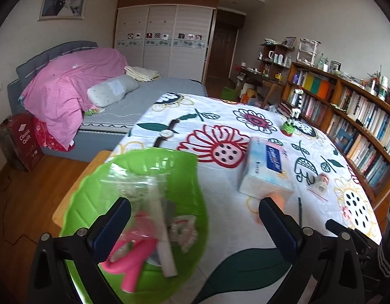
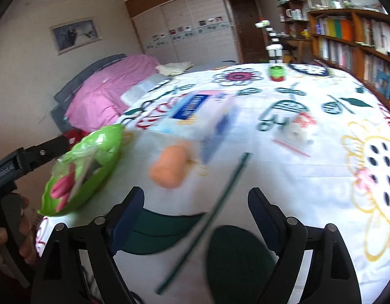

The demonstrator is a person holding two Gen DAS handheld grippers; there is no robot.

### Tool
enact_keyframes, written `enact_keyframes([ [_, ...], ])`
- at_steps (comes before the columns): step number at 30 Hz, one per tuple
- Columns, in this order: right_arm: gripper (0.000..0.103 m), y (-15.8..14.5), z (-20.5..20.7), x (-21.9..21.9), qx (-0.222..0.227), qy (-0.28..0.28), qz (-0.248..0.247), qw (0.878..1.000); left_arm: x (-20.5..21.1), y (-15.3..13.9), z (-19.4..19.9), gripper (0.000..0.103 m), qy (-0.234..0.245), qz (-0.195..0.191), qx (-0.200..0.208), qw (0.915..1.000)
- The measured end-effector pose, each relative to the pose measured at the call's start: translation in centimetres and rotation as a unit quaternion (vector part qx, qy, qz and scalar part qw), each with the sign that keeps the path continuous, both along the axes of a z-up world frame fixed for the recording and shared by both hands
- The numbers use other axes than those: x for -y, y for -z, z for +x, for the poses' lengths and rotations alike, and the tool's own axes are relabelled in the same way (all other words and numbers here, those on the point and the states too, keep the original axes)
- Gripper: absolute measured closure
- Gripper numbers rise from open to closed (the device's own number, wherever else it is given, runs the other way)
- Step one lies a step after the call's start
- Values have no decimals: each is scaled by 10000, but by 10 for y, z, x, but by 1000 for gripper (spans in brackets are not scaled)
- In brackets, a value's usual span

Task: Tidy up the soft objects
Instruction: 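Move both tools back over the bed toward the tape roll and pink clip, then grasp the pink plastic clip with the right tool while the left tool grasps the white tape roll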

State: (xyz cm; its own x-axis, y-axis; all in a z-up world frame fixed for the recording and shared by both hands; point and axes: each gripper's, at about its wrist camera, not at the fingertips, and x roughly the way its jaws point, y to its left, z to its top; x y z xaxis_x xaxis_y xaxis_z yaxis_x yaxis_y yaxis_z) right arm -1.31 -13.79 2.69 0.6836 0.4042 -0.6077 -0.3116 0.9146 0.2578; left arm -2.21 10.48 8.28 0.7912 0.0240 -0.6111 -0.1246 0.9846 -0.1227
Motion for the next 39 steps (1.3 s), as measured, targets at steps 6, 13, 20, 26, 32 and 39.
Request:
enact_keyframes([
  [6,18,4,1,44,-78,462,-88,9989,30,-1,3,0,330,149,8,9993],
  [13,18,9,9,96,-382,893,-250,9950,63,4,13,0,684,305,-145,9971],
  [20,18,15,21,140,-511,1313,-387,9893,99,8,23,0,1073,526,-266,9925],
  [26,20,19,42,159,-575,1358,-604,9872,123,10,33,0,1324,597,-351,9888],
  [32,34,26,63,152,-606,1234,-1127,9841,142,12,46,0,1468,708,-450,9856],
  [39,64,26,67,151,-469,1284,-1428,9803,157,17,63,0,1567,692,-567,9836],
])
